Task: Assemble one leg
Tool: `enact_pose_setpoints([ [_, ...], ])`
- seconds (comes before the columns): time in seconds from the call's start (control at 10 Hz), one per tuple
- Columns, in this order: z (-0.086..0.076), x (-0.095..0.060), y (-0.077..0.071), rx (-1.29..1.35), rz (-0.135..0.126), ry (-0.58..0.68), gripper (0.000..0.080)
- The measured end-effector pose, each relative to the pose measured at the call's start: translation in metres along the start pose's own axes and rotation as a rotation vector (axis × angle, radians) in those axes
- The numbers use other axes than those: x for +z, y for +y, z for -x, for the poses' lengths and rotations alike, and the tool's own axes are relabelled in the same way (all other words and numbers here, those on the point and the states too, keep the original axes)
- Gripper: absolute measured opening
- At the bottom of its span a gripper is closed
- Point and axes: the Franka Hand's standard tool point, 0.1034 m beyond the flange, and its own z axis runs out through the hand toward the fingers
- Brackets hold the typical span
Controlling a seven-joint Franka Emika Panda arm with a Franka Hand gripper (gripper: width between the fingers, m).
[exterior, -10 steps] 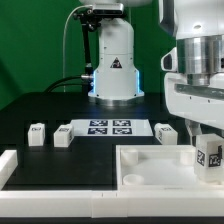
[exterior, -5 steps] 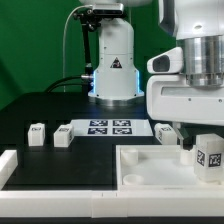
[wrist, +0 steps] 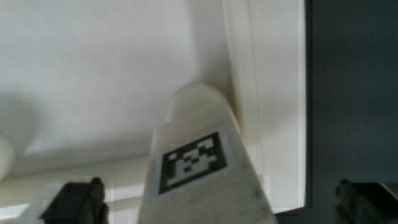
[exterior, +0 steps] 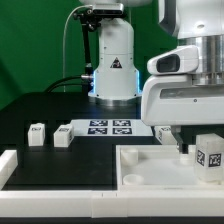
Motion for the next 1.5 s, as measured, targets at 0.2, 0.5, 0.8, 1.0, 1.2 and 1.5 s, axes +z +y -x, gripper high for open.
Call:
enact_pose_setpoints([
  [0.2,-0.0009,-0.0002,0.0030,-0.238,0.016,0.001,0.0649],
  [0.5,-0.0011,-0.0002,0.0036,-0.250,0.017,0.001,0.0622],
  [0.8,-0.0012,-0.0002,0.0035,-0.208,0.016,0.001,0.0287],
  [1.0,-0.0012,-0.0001,0.0041,0.018,0.014,0.003,0.0290],
  [1.2,-0.0019,0.0002,0.0057,0.286,-0.004,0.015,0.0290],
  [1.5,-0.0009,0.0004,0.0049,0.770,-0.003,0.021,0.0291],
])
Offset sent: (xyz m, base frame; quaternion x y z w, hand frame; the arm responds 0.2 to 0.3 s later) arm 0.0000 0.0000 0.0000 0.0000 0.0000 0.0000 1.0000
